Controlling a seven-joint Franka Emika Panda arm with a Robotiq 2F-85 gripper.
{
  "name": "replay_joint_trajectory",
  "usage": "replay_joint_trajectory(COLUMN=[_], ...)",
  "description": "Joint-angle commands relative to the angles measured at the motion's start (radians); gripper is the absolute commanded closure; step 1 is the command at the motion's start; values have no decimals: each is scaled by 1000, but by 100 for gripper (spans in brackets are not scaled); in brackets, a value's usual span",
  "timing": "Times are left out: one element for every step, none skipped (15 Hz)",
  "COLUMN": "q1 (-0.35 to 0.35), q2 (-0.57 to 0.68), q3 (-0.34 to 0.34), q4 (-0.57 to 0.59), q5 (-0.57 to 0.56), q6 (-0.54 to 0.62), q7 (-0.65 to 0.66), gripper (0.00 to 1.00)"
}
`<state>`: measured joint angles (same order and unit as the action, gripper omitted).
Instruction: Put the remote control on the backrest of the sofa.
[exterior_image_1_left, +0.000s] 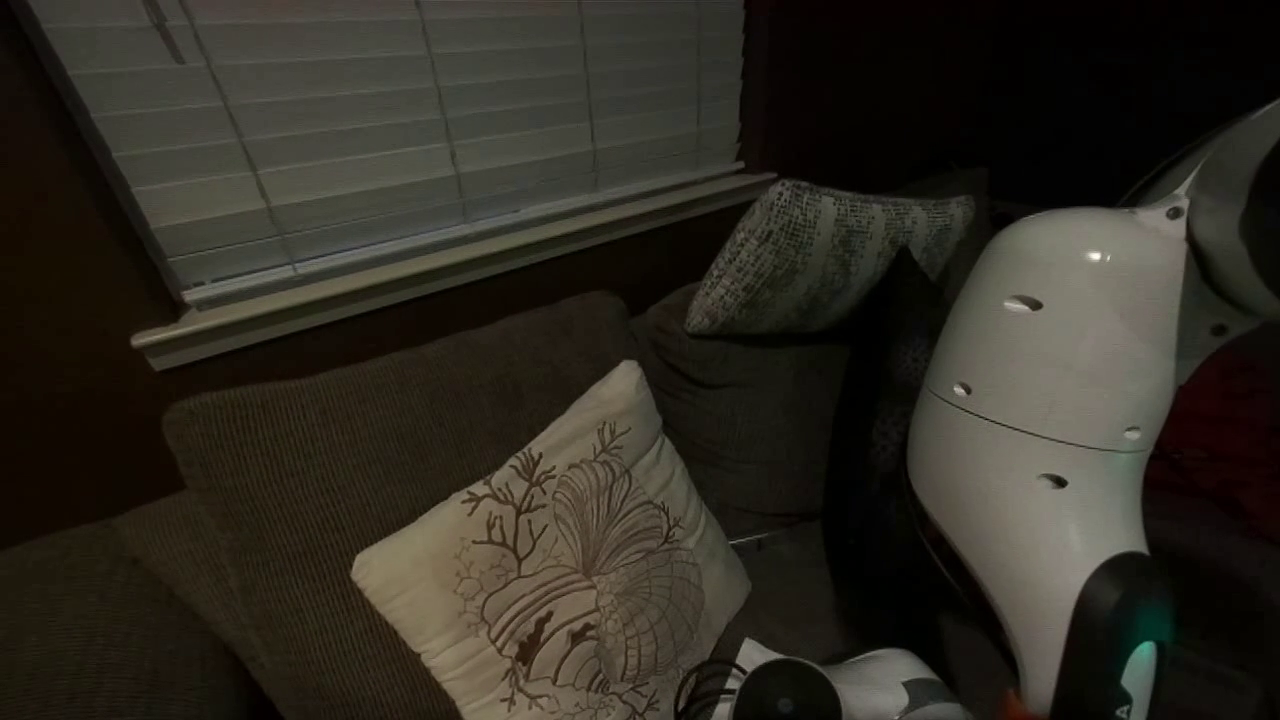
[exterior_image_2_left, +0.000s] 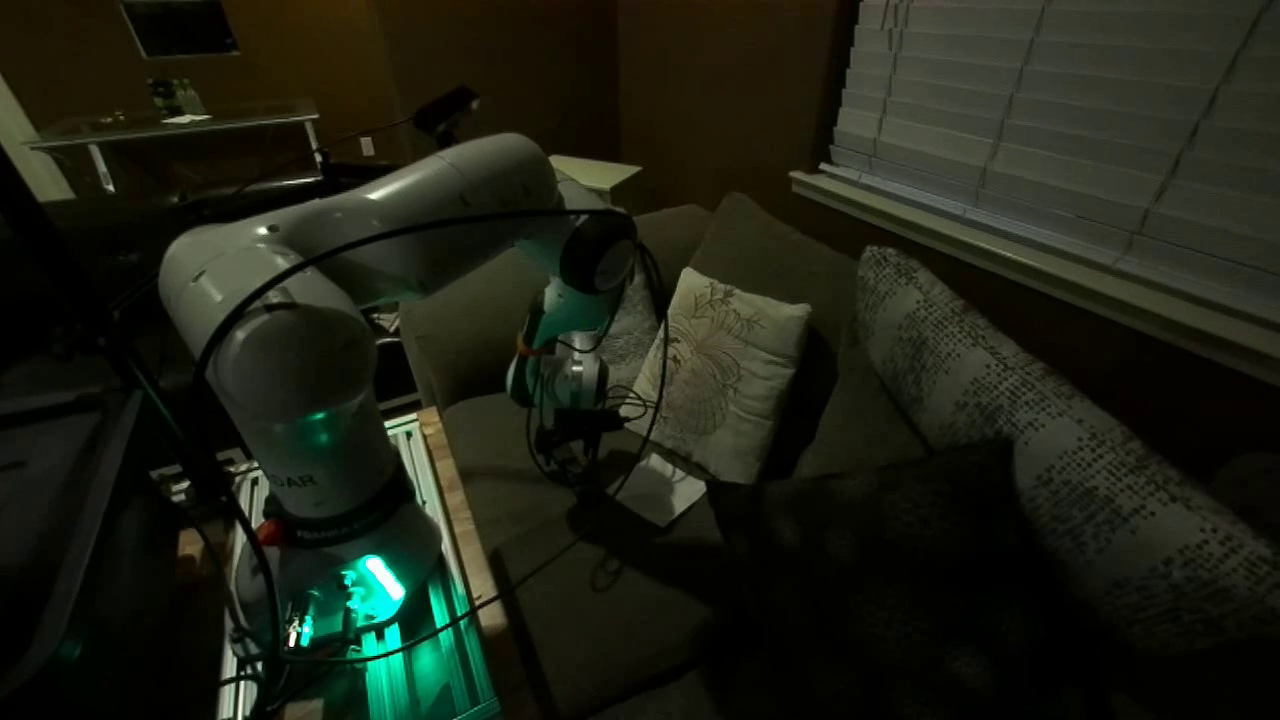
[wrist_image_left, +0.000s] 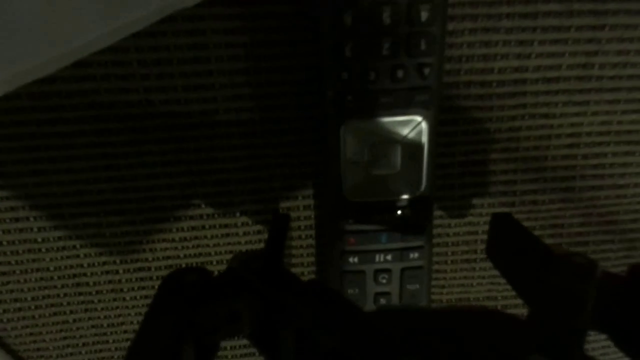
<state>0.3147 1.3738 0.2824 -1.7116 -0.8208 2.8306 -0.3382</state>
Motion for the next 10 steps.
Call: replay_joint_trajectory(q1=[-12, -4, 1, 9, 18, 10, 4, -3, 0, 5], q2=[21, 20, 20, 21, 21, 22, 27, 33, 34, 34], q3=[21, 10, 1, -13, -27, -24, -23, -17, -21, -25], q4=[31, 35, 38, 43, 49, 48, 53, 57, 60, 62], q5=[71, 80, 86, 90, 97, 105, 114, 123, 128, 132], q6=[-58, -59, -50, -43, -44, -53, -64, -79, -84, -85], q7=[-65, -61, -51, -42, -30, -41, -51, -65, -64, -60], gripper=[0, 0, 0, 0, 0, 0, 0, 6, 26, 34])
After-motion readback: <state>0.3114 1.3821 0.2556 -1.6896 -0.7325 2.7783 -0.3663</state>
